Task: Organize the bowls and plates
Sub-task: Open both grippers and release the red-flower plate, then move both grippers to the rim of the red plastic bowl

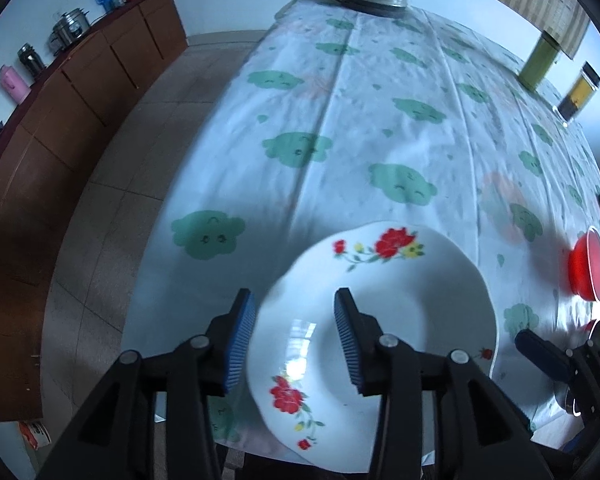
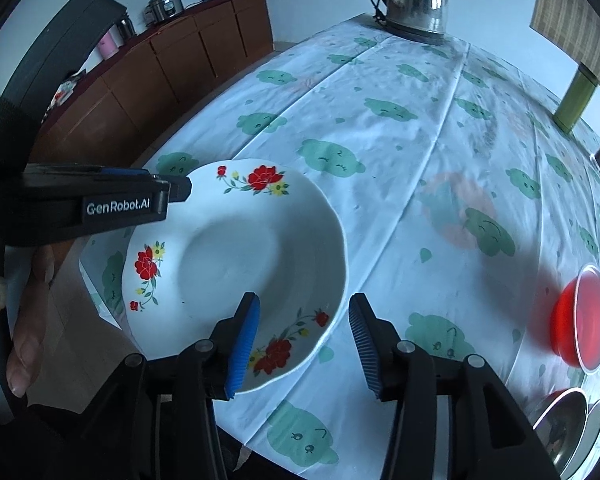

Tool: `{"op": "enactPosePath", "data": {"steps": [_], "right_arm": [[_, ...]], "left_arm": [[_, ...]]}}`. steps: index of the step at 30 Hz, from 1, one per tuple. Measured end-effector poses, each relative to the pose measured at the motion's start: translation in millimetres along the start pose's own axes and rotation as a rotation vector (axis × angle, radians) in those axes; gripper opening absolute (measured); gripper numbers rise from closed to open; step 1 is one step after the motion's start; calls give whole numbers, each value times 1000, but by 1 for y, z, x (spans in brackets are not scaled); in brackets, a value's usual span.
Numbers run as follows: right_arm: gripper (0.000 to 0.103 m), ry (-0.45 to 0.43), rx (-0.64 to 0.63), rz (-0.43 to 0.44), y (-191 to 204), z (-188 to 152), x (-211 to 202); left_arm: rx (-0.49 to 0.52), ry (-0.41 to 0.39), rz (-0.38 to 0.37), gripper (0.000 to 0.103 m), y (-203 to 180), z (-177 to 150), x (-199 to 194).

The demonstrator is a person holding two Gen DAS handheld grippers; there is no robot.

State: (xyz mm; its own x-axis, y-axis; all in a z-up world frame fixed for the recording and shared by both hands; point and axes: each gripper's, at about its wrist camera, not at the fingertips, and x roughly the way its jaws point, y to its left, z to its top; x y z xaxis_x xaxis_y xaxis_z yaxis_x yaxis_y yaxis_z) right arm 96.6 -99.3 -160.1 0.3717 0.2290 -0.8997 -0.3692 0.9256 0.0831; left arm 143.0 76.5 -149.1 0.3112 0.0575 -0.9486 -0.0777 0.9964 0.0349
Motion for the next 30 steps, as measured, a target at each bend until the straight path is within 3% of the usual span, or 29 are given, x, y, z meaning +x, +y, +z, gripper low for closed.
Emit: {"op": "enactPosePath", "data": {"steps": [30], "right_arm": [[49,-69,302,-19,-91,-45,-42]], "left_arm": [[295,-15,-95,47,-131,4,-26]]}}
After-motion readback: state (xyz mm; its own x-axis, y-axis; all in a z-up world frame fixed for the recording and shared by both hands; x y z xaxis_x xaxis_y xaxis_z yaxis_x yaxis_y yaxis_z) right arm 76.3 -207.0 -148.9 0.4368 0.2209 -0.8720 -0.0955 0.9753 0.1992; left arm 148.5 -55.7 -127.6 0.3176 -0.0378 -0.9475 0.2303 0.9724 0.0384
